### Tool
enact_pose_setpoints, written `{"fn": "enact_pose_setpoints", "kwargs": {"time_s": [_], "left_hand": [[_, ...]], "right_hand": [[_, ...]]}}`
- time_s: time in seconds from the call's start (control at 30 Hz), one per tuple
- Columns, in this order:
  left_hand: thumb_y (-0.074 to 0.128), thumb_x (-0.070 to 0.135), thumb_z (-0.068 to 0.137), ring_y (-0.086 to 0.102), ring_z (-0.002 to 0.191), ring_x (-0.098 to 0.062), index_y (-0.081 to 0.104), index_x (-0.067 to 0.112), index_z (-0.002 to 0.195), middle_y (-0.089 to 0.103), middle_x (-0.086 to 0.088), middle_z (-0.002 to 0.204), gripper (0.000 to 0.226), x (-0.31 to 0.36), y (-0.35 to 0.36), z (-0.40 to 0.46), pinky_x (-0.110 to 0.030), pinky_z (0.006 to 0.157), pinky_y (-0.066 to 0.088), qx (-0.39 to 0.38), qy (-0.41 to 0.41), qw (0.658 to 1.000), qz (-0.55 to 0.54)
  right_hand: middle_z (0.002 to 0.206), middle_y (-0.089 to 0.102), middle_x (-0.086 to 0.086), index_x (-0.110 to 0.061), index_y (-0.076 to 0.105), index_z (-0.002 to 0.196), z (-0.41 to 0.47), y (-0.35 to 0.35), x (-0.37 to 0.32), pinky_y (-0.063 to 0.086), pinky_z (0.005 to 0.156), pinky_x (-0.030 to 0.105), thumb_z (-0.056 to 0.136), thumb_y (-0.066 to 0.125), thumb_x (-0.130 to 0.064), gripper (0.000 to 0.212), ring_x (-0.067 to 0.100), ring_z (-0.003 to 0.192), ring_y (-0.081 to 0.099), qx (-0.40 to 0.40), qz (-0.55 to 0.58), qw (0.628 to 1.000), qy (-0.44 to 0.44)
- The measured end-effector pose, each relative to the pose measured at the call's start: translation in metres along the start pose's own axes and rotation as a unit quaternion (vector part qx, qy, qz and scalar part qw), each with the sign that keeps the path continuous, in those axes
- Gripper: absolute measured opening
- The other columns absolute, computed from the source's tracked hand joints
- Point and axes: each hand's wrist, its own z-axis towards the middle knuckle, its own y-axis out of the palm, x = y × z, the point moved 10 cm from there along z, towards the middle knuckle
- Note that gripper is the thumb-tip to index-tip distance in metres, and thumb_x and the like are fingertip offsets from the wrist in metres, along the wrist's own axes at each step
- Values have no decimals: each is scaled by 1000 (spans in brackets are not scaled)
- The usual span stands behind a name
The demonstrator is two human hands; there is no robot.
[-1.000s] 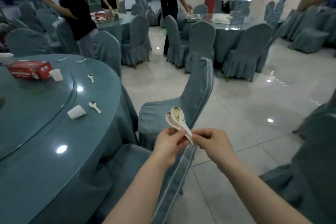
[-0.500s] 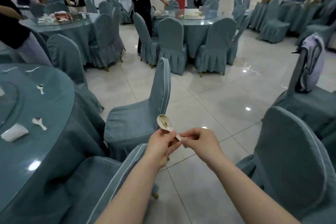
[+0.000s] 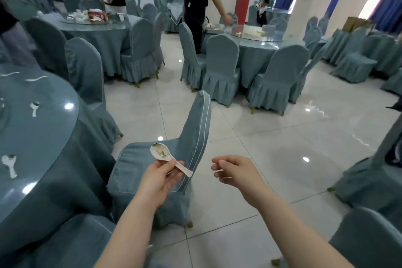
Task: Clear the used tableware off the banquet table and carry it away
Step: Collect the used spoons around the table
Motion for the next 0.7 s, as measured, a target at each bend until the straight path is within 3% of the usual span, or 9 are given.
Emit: {"fn": "enact_pose_setpoints", "kwargs": {"time_s": [0.17,0.4,0.53,0.7], "left_hand": [[52,9,96,72,71,-12,58,11,99,75,-6,79,7,52,-32,33,-23,54,56,53,41,998,-3],[54,11,95,73,74,-14,60,10,100,76,-10,89,8,117,-145,21,-25,56,56,185,114,975,-56],[52,12,97,73,73,-12,59,12,98,76,-8,87,7,152,-209,-8,-27,62,53,266,156,948,-77],[51,13,97,67,71,-9,58,14,95,74,-3,84,7,206,-276,-25,-22,55,54,350,181,913,-102]], "right_hand": [[86,72,5,-10,69,97,63,40,-23,51,69,29,95,49,-5,21,18,73,63,-57,15,998,14],[82,74,2,-12,70,95,136,173,-32,49,65,26,95,51,-8,20,15,68,65,-189,-20,981,26],[89,75,3,-15,72,95,156,263,-20,50,74,32,94,53,-11,19,17,77,66,-279,-61,957,46],[84,71,3,-13,69,96,191,383,-14,47,59,22,92,54,-9,16,10,63,60,-383,-168,908,32]]}}
